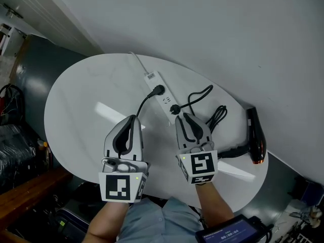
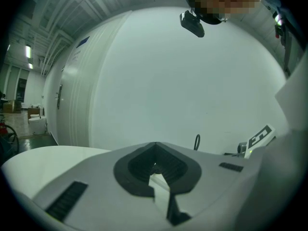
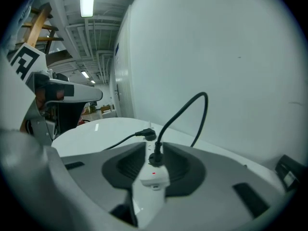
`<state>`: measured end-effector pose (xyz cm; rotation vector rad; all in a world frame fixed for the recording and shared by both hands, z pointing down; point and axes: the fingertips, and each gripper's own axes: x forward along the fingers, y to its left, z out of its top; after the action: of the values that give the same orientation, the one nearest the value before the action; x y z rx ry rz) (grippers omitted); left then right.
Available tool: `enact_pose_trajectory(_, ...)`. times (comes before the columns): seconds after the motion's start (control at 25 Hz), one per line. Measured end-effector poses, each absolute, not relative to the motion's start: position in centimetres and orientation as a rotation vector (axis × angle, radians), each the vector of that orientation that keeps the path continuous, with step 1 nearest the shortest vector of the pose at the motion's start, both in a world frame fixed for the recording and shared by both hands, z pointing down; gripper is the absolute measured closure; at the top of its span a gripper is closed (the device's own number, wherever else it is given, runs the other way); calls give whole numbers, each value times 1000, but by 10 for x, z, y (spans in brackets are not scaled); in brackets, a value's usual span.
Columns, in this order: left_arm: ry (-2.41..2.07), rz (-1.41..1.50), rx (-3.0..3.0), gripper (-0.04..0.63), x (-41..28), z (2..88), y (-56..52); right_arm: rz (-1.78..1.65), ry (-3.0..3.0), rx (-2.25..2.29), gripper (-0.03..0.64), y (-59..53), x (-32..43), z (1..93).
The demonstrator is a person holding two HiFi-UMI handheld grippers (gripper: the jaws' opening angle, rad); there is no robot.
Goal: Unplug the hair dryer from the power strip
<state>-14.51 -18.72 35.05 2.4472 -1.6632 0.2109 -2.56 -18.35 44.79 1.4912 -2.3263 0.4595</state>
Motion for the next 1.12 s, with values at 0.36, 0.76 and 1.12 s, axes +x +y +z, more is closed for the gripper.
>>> enact_pose_trajectory(0.36,-1648,258,2408,597,-144,383,-210,519,-2317,1441,443,-204,-29,483)
enact_pose_trajectory(0.76,-1648,269,2388,597,-153,384,-219,509,-2248,1452,559,-216,-32,487)
enact_pose_trajectory(1.12,-1645,275,2368,597,-161,387,-224,492,-2233,1459,565,-217,-37,482)
